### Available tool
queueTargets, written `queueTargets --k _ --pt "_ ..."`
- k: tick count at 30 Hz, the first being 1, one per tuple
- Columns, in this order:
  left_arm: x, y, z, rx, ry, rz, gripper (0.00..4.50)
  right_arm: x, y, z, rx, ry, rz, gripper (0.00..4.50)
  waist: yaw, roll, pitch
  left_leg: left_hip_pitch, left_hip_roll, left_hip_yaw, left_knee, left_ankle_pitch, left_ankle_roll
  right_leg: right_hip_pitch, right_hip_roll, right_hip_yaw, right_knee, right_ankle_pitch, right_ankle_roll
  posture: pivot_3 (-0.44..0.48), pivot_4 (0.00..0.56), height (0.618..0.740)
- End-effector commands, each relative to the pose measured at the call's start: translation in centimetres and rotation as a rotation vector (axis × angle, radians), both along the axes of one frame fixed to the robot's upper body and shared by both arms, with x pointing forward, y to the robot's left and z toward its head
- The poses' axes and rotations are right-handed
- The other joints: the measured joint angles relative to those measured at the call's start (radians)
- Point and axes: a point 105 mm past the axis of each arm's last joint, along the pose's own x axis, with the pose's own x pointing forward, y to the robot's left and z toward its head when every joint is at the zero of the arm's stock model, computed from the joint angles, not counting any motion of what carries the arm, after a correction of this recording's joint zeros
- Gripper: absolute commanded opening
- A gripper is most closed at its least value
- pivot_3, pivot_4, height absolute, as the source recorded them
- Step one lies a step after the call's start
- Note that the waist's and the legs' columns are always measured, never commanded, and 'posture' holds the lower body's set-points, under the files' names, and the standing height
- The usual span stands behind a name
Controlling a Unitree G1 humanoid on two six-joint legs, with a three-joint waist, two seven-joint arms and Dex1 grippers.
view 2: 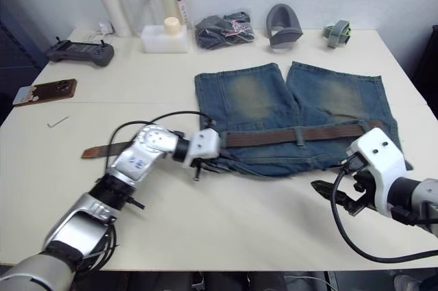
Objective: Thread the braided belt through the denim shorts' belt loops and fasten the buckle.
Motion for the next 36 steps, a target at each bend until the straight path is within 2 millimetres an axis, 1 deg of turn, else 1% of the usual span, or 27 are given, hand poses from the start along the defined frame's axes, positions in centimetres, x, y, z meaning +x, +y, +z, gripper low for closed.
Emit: queueTargets --k 1,3,5,7,9,16,21,23,26,28,29,31,33,34,35,36 --pt "1.9 9.1 -1.1 0.016 0.074 0.314 0.10 1.1 0.3 0.1 0.048 -0.067 0.029 4.50 -0.015 -0.002 0.001 0.002 0.000 0.000 -0.001 0.000 0.000 0.000 0.001 0.000 0.000 0.000 -0.001 0.000 0.150 0.649" --pt "2.0 11.8 -1.1 0.011 0.087 0.395 0.10 1.7 0.5 -0.2 0.057 -0.086 0.046 4.50 -0.020 -0.003 0.001 0.009 0.000 0.001 -0.005 0.001 -0.002 0.003 0.003 0.003 0.000 -0.001 -0.003 0.000 0.150 0.649" --pt "1.7 13.6 -1.3 0.019 0.090 0.445 0.10 2.0 0.6 -0.7 0.099 -0.046 0.060 4.50 -0.020 -0.003 0.001 0.011 0.000 0.000 -0.007 0.001 -0.002 0.004 0.003 0.005 0.000 -0.001 -0.004 0.000 0.150 0.649" --pt "1.5 14.5 -1.4 0.021 0.093 0.470 0.10 2.3 0.6 -0.9 0.107 -0.032 0.067 4.50 -0.017 -0.003 0.001 0.012 0.000 0.000 -0.008 0.001 -0.002 0.004 0.004 0.004 0.001 -0.002 -0.005 0.000 0.150 0.649" --pt "1.2 15.6 -1.5 0.034 0.085 0.503 0.10 2.8 0.8 -0.7 0.138 -0.038 0.077 4.50 -0.016 -0.003 0.001 0.011 0.000 0.000 -0.008 0.001 -0.002 0.004 0.003 0.004 0.001 -0.002 -0.005 0.000 0.150 0.649" --pt "1.2 18.7 -0.5 0.009 0.068 0.655 0.10 5.5 2.2 1.5 0.262 -0.121 0.111 4.50 -0.029 -0.002 0.001 0.012 0.001 0.000 -0.008 0.001 -0.003 0.002 0.003 0.005 0.003 -0.002 -0.007 0.000 0.150 0.649" --pt "1.5 21.9 0.0 0.014 0.043 0.828 0.10 6.7 2.7 1.8 0.263 -0.134 0.126 4.50 -0.028 -0.002 0.001 0.011 0.001 0.001 -0.009 0.003 -0.005 0.000 0.003 0.006 0.005 -0.002 -0.008 0.000 0.150 0.649" --pt "1.1 22.3 0.0 -0.006 0.057 0.852 0.10 7.0 3.0 1.8 0.264 -0.135 0.142 4.50 -0.031 -0.002 0.001 0.011 0.001 0.001 -0.010 0.003 -0.006 -0.001 0.003 0.006 0.006 -0.002 -0.008 0.000 0.150 0.649" --pt "0.4 21.7 0.1 -0.064 0.104 0.842 0.10 7.3 3.6 1.9 0.272 -0.130 0.171 4.50 -0.035 -0.002 0.001 0.011 0.001 0.001 -0.010 0.003 -0.006 -0.001 0.003 0.006 0.006 -0.002 -0.008 0.000 0.150 0.649" --pt "0.2 21.5 0.6 -0.137 0.148 0.857 1.13 7.6 4.0 1.9 0.279 -0.125 0.191 4.50 -0.037 -0.002 0.001 0.010 0.001 0.001 -0.010 0.003 -0.006 -0.001 0.003 0.006 0.006 -0.002 -0.008 0.000 0.150 0.649" --pt "-0.2 21.0 1.0 -0.178 0.178 0.831 1.44 7.8 4.2 1.9 0.289 -0.123 0.201 4.50 -0.037 -0.002 0.001 0.010 0.001 0.001 -0.010 0.003 -0.006 -0.001 0.002 0.006 0.006 -0.002 -0.008 0.000 0.150 0.649" --pt "-0.9 19.9 1.8 -0.216 0.216 0.765 2.41 7.9 4.5 2.1 0.328 -0.108 0.215 4.50 -0.035 -0.002 0.001 0.010 0.001 0.001 -0.010 0.004 -0.007 -0.001 0.002 0.006 0.006 -0.002 -0.008 0.000 0.150 0.649" --pt "-1.4 17.9 4.2 -0.297 0.235 0.655 3.15 8.5 4.9 2.9 0.396 -0.112 0.228 4.50 -0.034 -0.003 0.001 0.010 0.001 0.001 -0.010 0.004 -0.008 -0.001 0.001 0.006 0.005 -0.002 -0.008 0.000 0.150 0.649" --pt "-1.4 17.3 5.4 -0.341 0.239 0.620 3.64 8.8 5.0 3.3 0.437 -0.115 0.231 4.50 -0.030 -0.003 0.002 0.009 0.001 0.001 -0.010 0.004 -0.008 -0.002 0.001 0.006 0.006 -0.002 -0.008 0.000 0.150 0.649" --pt "-1.3 17.0 6.3 -0.371 0.237 0.606 4.15 9.1 5.1 3.6 0.471 -0.113 0.233 4.50 -0.026 -0.003 0.002 0.009 0.000 0.001 -0.010 0.005 -0.009 -0.002 0.000 0.006 0.006 -0.002 -0.008 0.000 0.150 0.649" --pt "-0.9 17.0 7.0 -0.393 0.225 0.613 4.46 9.2 5.2 3.9 0.504 -0.107 0.240 4.50 -0.021 -0.004 0.002 0.009 0.000 0.001 -0.010 0.005 -0.010 -0.002 0.000 0.005 0.006 -0.002 -0.008 0.000 0.150 0.649"
